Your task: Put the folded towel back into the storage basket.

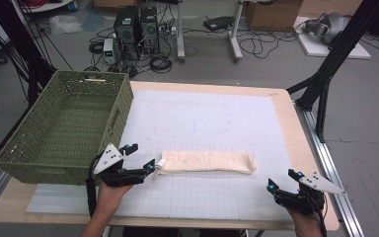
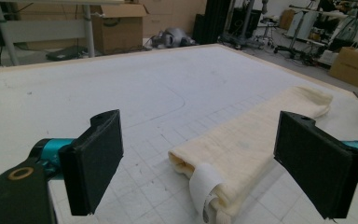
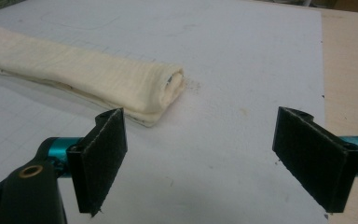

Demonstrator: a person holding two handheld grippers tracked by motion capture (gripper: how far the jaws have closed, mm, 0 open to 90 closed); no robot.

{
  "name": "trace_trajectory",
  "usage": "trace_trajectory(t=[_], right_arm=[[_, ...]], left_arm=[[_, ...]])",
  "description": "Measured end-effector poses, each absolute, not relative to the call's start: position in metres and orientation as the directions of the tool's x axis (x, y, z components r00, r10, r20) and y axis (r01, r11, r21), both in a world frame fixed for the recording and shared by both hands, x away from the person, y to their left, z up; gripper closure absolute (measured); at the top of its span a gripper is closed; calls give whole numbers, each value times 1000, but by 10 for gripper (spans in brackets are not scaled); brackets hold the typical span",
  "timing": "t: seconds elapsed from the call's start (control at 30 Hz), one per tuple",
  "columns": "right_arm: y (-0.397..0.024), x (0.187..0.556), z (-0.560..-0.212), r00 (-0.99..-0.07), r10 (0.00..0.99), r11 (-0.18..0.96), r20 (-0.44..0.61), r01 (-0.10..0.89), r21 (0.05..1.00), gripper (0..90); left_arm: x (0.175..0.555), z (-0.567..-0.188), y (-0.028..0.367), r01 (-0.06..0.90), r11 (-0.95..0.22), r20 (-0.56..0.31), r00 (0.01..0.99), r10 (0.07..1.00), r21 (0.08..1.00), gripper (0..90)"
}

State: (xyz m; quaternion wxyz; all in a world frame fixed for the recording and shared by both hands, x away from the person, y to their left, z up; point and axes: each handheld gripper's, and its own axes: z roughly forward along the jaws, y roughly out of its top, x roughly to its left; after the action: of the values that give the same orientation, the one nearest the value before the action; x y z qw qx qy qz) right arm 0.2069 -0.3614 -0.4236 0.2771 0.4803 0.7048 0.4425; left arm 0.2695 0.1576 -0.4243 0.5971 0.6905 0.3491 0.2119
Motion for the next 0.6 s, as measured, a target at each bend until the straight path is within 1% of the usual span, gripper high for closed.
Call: trace_trajectory(t=[0.2,0.43,0.6], right_arm=[[-363,206,-423,-384,922,143,37,428,893,162],[-362,207,-424,-402,915,165,19,417,894,162],[-359,208,-427,-413,910,177,19,430,885,162]], left_arm=[[268,-423,160,229,-34,-127,654,745,973,159],[268,-424,160,235,-34,-133,656,743,971,158],[268,-425,159,254,-58,-124,643,756,965,159]])
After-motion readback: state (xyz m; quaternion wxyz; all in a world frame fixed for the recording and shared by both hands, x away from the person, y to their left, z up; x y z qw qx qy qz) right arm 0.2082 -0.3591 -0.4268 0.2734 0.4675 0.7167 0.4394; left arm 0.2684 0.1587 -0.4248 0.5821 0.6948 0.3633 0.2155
